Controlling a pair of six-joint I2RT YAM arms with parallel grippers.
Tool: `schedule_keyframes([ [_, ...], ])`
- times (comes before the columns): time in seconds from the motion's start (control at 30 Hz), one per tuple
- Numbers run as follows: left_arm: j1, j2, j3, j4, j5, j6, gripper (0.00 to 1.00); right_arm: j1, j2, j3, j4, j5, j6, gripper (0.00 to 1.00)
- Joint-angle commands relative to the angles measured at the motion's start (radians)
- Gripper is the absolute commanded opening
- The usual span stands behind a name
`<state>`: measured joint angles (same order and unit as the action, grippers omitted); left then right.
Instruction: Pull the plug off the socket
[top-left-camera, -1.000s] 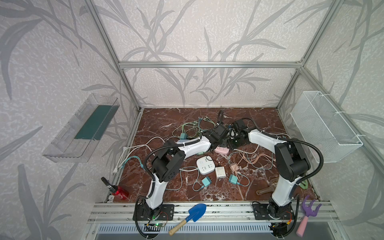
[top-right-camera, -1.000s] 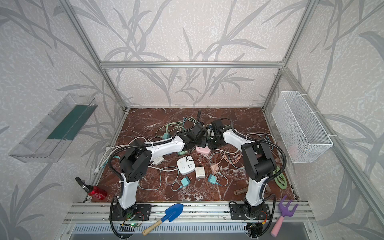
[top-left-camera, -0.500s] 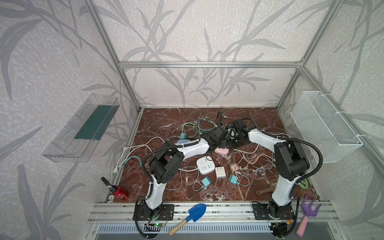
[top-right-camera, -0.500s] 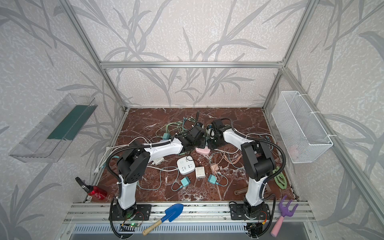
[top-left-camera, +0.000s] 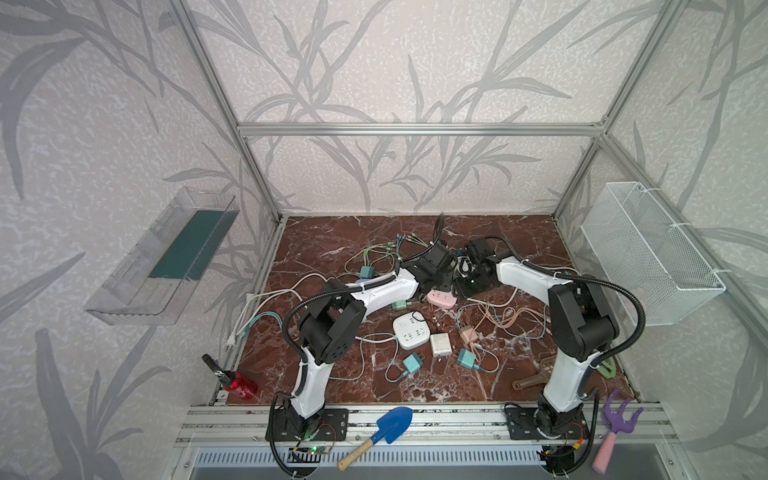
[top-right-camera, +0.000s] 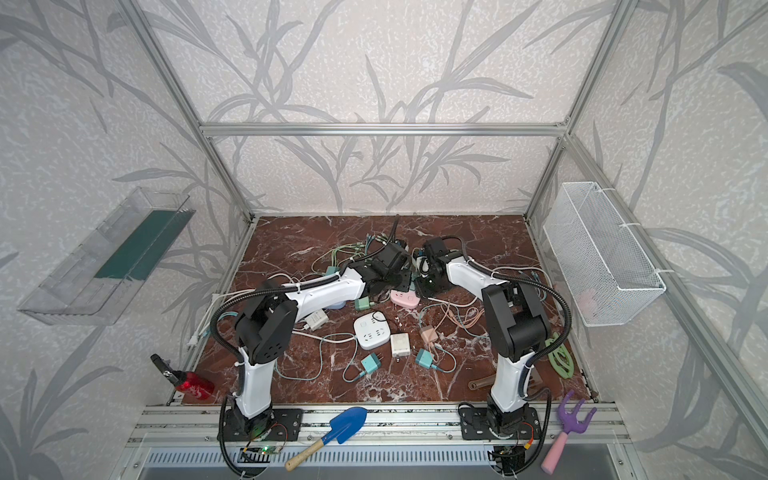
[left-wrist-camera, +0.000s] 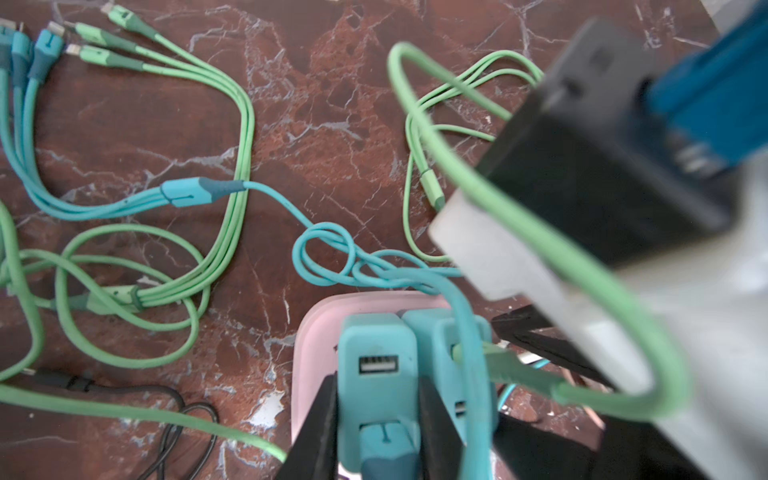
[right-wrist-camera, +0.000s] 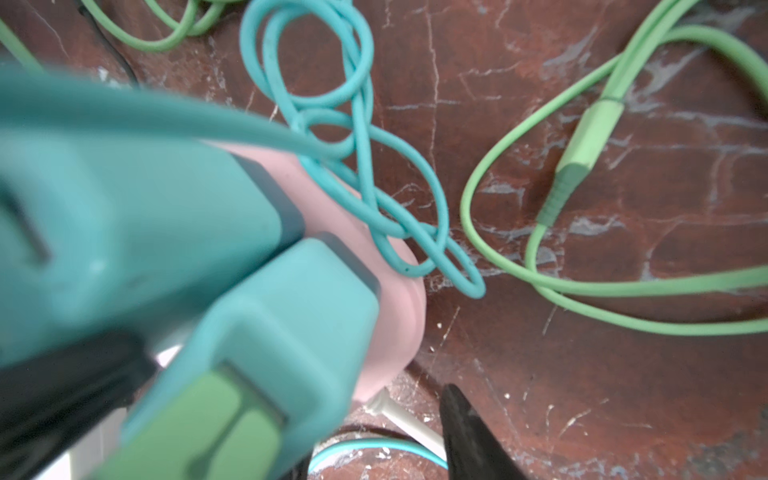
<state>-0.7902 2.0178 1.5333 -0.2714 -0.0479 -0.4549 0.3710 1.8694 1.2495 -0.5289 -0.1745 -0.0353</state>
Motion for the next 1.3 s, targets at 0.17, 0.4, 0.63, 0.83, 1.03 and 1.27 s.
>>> schedule_keyframes([
  [0.17, -0.014, -0.041, 0.057, 0.061, 0.014, 0.004, 0.09, -0.006, 0.058, -0.019, -0.057, 0.085, -0.012, 0.5],
  [0.4, -0.007, -0.059, 0.022, 0.05, -0.004, 0.003, 0.09, -0.021, 0.039, -0.019, -0.044, 0.068, -0.001, 0.51],
  [0.63, 0.028, -0.078, -0.005, 0.062, 0.018, 0.011, 0.1, -0.026, -0.014, -0.05, 0.008, 0.002, -0.008, 0.55],
  [0.83, 0.081, -0.084, -0.03, 0.08, 0.093, -0.002, 0.1, -0.027, -0.063, -0.081, 0.059, -0.045, -0.024, 0.61],
  [1.03, 0.121, -0.107, -0.072, 0.084, 0.109, -0.003, 0.11, -0.038, -0.103, -0.109, 0.105, -0.081, -0.033, 0.63],
  [1.27, 0.175, -0.112, -0.114, 0.141, 0.171, -0.027, 0.11, -0.038, -0.157, -0.149, 0.159, -0.095, -0.053, 0.66],
])
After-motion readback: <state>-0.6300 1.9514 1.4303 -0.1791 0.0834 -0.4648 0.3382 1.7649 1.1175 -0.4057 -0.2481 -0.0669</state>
